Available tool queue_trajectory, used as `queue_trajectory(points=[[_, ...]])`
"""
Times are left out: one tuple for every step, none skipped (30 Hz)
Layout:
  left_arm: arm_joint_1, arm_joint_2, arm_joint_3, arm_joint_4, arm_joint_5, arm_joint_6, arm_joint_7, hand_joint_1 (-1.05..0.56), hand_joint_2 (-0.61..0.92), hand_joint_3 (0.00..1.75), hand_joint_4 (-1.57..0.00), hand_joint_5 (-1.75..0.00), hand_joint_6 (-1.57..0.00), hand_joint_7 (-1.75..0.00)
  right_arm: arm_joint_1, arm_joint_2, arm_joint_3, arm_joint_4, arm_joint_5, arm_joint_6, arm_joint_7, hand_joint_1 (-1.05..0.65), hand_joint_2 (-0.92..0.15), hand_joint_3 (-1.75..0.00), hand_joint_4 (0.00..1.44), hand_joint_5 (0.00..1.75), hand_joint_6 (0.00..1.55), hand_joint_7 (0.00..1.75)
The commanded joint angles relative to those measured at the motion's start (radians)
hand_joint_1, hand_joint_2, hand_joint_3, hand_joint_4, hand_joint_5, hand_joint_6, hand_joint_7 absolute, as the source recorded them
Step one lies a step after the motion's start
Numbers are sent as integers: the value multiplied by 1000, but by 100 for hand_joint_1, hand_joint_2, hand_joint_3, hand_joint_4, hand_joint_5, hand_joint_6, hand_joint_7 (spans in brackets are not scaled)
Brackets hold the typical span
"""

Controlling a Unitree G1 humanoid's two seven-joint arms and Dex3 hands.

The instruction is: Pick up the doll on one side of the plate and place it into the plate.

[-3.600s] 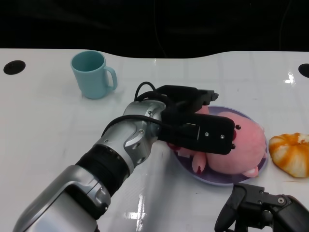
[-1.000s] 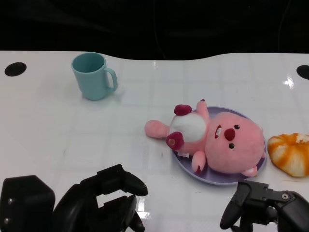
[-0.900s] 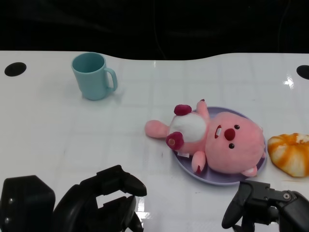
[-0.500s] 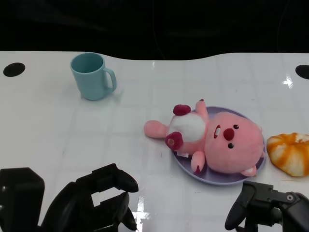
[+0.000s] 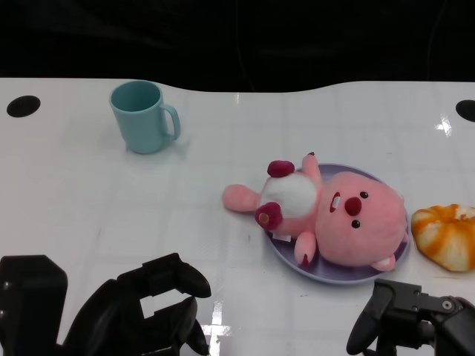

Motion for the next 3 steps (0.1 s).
queue_trajectory(points=[[-8,14,7,-1,-4,-7,-8,-28,46,121,-67,-173,-65,-146,7,-11,-8,-13,7,-2,2,-18,-54,-108,65,172,61,136],[-7,15,7,-3,-4,-6,-8,-28,47,121,-67,-173,-65,-146,7,-11,-8,-15,6,0,2,-18,-55,-108,65,172,61,136],[-7,16,7,-5,-4,-4,-7,-28,47,121,-67,-173,-65,-146,8,-11,-8,-17,6,0,1,-17,-55,-108,64,172,61,136]])
